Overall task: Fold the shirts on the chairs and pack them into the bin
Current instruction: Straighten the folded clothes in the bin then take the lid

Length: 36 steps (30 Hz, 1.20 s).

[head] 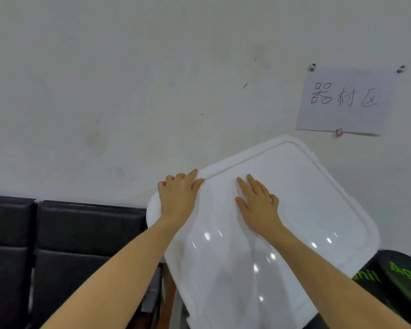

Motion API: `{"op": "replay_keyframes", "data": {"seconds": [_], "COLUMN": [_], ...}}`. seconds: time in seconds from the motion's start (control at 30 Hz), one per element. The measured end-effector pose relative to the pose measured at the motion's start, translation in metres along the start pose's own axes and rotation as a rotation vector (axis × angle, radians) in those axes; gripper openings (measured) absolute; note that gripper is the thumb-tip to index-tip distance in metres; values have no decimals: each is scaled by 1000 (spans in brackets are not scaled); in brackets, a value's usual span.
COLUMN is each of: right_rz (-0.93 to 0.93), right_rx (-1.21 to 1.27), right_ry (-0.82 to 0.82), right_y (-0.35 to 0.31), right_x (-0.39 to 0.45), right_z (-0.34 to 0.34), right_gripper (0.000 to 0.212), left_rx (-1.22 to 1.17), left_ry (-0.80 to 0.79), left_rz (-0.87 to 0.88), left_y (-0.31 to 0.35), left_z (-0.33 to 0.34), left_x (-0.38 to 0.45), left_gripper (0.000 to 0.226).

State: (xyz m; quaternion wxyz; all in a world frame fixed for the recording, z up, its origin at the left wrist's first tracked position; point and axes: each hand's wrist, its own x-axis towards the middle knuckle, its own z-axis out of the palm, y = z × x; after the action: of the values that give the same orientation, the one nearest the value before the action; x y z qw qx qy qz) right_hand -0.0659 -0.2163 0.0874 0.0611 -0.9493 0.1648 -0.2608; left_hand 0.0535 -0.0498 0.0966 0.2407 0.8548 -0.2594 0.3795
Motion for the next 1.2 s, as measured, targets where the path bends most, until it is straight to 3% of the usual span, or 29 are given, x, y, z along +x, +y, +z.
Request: {"op": "replay_keyframes", "data": {"seconds": [0.3, 0.4, 0.47, 0.53, 0.77, 0.97, 1.1, 1.2], "right_rz": [92, 121, 142, 157, 129, 90, 111, 152], "right_rx": [1, 47, 82, 102, 82, -43, -111, -129], "right_ry": [-261, -340, -397, -404, -461, -580, -654, -682], "right_y": [-25, -27, -25, -24, -31, -22, -15, -15], "right_x": [-34, -55, -67, -74, -100, -141, -175, -197], "right_z": [53, 62, 65, 63, 43, 14, -3, -12], "right_gripper": [50, 51, 50, 47, 41, 53, 59, 59], "left_rx": [-101, -224, -311, -384, -295, -75, -107, -90], "left_ry": [-303, -586, -858, -989, -804, -747, -751, -709], "left_rz": [-272, -228, -166, -145, -74, -188, -302, -295], "left_y": [-32, -45, -55, -62, -45, -22, 2, 24], "left_z": [32, 34, 28, 21, -4, -31, -55, -73], "left_x": [-34, -48, -63, -84, -130, -164, -189, -210], "left_gripper": [30, 21, 34, 45, 44, 45, 46, 53]}}
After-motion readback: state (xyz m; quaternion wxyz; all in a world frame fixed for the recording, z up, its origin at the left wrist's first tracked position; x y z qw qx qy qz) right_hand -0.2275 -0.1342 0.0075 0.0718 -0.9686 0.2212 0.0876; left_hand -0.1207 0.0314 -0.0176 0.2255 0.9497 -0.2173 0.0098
